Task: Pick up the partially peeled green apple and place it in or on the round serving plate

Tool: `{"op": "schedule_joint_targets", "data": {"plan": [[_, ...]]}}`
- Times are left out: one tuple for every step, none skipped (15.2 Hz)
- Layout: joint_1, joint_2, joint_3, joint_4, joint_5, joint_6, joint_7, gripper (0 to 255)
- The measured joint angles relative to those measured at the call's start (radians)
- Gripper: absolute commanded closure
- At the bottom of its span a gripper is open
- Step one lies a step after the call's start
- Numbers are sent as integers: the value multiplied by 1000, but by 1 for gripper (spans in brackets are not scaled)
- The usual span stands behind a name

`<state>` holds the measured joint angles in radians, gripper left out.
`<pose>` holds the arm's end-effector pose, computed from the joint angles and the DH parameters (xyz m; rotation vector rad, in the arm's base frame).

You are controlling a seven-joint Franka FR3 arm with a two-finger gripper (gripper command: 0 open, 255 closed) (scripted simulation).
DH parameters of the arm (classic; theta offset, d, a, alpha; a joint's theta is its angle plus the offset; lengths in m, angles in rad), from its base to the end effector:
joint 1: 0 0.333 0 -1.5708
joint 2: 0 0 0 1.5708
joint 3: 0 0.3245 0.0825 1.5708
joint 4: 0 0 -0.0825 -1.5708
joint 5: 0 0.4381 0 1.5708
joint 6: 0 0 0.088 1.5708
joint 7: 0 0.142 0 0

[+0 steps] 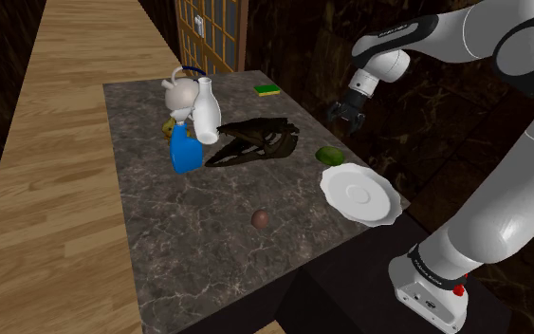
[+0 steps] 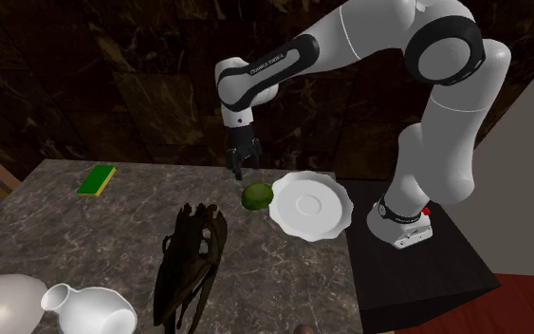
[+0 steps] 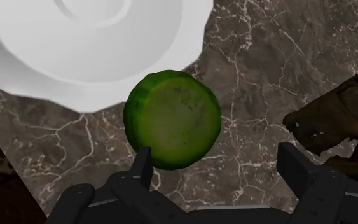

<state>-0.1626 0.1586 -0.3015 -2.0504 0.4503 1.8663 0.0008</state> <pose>0.5363 -0.2145 0.2930 -2.5489 0.8946 0.3223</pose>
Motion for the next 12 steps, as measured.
{"op": "schedule_joint_targets", "data": {"plan": [[-1,10,2,3,8,8,-2,0],[-1,20,4,-1,16,20,-4,0],[-1,29,5,-5,22,29,-4,0],[-2,33,5,-20,27,44,-11,0],[-2,36,6,-33,32,56,-13,0],[-1,40,7,-43,36,67,-16,0],[0,46,9,-48,41,76,-18,0],[1,48,10,-50,43,79,-18,0],[1,48,10,-52,44,81,-18,0],[1,48,10,-53,45,82,-18,0],[2,48,10,-53,45,83,-18,0],[2,48,10,-53,45,83,-18,0]]}}
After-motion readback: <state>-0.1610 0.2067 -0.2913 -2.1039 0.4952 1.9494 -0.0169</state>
